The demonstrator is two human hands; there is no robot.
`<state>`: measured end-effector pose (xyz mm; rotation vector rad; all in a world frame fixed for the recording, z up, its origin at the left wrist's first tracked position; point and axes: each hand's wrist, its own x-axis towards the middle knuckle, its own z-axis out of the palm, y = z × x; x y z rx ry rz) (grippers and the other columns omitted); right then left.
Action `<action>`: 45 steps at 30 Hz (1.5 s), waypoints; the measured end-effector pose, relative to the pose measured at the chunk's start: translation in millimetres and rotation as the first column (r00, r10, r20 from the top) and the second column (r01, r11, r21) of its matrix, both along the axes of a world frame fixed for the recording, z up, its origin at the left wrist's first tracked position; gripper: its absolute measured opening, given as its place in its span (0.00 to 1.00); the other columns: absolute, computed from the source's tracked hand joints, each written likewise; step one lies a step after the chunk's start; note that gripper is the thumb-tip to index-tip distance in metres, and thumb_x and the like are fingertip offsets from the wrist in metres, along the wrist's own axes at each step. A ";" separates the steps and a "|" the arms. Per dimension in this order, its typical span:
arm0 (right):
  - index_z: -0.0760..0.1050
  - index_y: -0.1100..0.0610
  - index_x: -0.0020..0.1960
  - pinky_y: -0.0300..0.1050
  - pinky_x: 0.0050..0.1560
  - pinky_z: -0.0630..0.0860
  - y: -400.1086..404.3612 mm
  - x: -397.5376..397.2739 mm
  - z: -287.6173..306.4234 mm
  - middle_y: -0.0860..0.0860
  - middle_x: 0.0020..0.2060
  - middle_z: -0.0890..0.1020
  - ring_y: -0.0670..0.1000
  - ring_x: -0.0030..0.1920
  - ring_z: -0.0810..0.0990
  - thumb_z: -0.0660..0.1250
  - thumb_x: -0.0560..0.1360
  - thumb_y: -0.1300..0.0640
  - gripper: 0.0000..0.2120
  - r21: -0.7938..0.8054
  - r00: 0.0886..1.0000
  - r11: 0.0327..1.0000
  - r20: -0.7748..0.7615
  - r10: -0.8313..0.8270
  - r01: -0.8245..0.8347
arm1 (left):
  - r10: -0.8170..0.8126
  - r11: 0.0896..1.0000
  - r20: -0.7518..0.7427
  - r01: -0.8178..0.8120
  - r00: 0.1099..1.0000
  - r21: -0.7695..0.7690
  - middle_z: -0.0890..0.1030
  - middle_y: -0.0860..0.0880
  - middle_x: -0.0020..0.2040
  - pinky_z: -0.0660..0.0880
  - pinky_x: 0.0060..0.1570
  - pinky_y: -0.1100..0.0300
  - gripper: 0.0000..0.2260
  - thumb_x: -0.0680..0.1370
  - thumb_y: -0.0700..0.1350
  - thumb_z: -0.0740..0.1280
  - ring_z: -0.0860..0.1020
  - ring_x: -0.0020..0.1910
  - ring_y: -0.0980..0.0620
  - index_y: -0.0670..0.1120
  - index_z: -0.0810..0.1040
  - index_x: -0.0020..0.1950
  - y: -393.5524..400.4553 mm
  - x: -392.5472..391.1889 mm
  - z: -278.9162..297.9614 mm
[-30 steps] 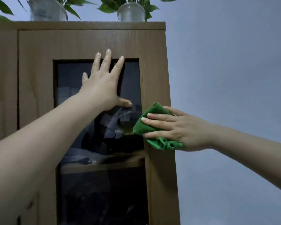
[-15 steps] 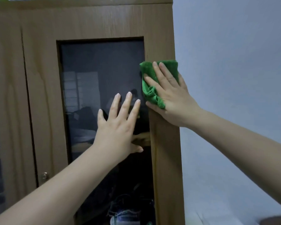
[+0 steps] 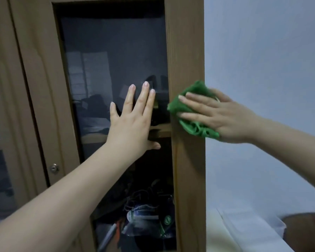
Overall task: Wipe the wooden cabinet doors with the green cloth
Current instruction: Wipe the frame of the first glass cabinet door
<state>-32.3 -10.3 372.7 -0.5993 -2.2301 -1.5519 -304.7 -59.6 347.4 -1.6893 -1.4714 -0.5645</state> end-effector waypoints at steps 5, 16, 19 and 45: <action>0.55 0.48 0.81 0.60 0.78 0.47 -9.8 -52.2 0.5 0.54 0.81 0.51 0.53 0.81 0.48 0.50 0.81 0.36 0.31 -0.074 0.871 0.997 -0.490 -0.038 0.001 | -0.010 1.000 0.005 0.010 1.000 0.013 0.35 0.51 0.80 0.54 0.70 0.31 0.65 0.59 0.71 0.73 0.37 0.79 0.45 0.48 0.35 0.80 -1.5 -0.1 -0.5; 0.56 0.50 0.81 0.62 0.78 0.48 -4.9 -63.4 -90.1 0.57 0.81 0.52 0.56 0.81 0.48 0.58 0.81 0.44 0.30 -0.019 0.977 0.999 -0.210 0.038 -0.043 | -0.045 0.999 0.016 0.045 0.999 0.022 0.33 0.52 0.80 0.52 0.71 0.31 0.56 0.70 0.59 0.75 0.36 0.79 0.45 0.49 0.35 0.80 -4.9 -1.7 -1.5; 0.55 0.51 0.81 0.60 0.78 0.44 -0.7 -32.7 -101.3 0.56 0.81 0.51 0.54 0.81 0.48 0.59 0.77 0.52 0.33 -0.025 0.993 0.998 0.103 0.054 -0.051 | -0.059 0.998 0.029 0.059 0.998 0.009 0.34 0.52 0.80 0.51 0.71 0.31 0.59 0.67 0.61 0.76 0.36 0.79 0.45 0.49 0.35 0.80 -5.6 -1.1 -0.6; 0.54 0.50 0.81 0.62 0.78 0.46 -1.9 -42.3 -158.8 0.59 0.81 0.51 0.57 0.81 0.48 0.55 0.81 0.45 0.31 -0.029 0.998 0.998 -0.042 0.047 -0.048 | -0.034 0.999 0.025 0.035 0.999 -0.037 0.51 0.41 0.81 0.60 0.66 0.27 0.55 0.63 0.66 0.75 0.51 0.79 0.39 0.45 0.52 0.81 -15.8 5.1 -109.5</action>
